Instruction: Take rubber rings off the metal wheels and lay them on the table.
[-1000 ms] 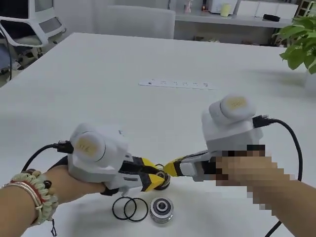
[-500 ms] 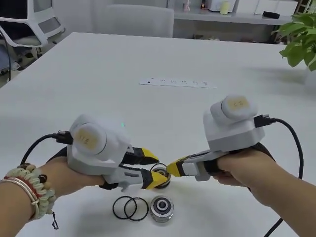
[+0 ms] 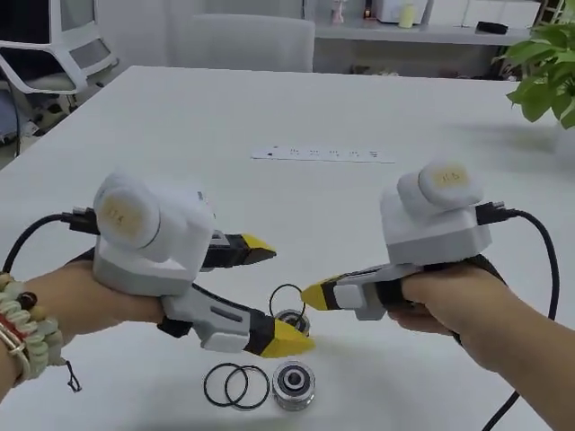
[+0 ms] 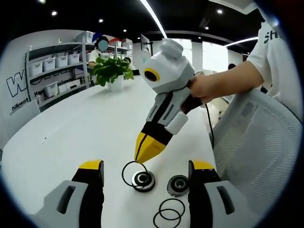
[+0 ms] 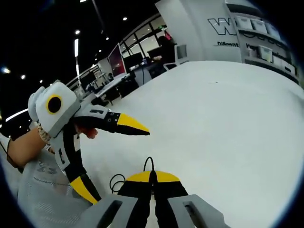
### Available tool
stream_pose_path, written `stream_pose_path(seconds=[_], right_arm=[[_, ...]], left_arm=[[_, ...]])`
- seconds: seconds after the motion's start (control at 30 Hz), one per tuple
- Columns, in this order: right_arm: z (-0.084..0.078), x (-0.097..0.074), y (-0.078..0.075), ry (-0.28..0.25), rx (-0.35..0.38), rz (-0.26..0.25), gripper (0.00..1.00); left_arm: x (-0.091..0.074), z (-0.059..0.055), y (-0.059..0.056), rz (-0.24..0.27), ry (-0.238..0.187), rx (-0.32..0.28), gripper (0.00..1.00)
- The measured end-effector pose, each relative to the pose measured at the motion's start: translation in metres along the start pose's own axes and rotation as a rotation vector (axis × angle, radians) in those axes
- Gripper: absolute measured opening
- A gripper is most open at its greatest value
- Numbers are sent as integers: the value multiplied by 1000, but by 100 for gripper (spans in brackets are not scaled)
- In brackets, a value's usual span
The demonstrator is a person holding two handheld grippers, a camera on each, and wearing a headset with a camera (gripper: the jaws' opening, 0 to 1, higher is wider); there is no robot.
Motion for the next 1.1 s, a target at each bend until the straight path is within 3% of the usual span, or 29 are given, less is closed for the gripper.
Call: stream_pose_path(seconds=[0.1, 0.4, 0.77, 0.93, 1.1], right_arm=[[3, -1, 5, -12, -2, 20, 0], [7, -1, 17, -18, -29, 61, 0], [5, 2, 27, 2, -38, 97, 0], [2, 5, 28, 20, -45, 100, 0], [-1, 7, 31, 39, -35, 119, 0]], left_arm=[[-10, 5, -3, -30, 1, 5, 77], [-49, 15, -8, -7, 17, 22, 87], [-98, 8, -25, 81, 41, 1, 97], [-109, 3, -34, 109, 69, 5, 99], [-118, -3, -43, 154, 64, -27, 99]])
Point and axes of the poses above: the centre of the closed fingertips' face, and the gripper's own axes: x roughly forward along the fingers, y roughly to its left, z roughly out of its top, the point moved 9 cm from there along -x, roughly backward along the fingers, and after that the axes turned 14 degrees about x, right-handed, at the moved point
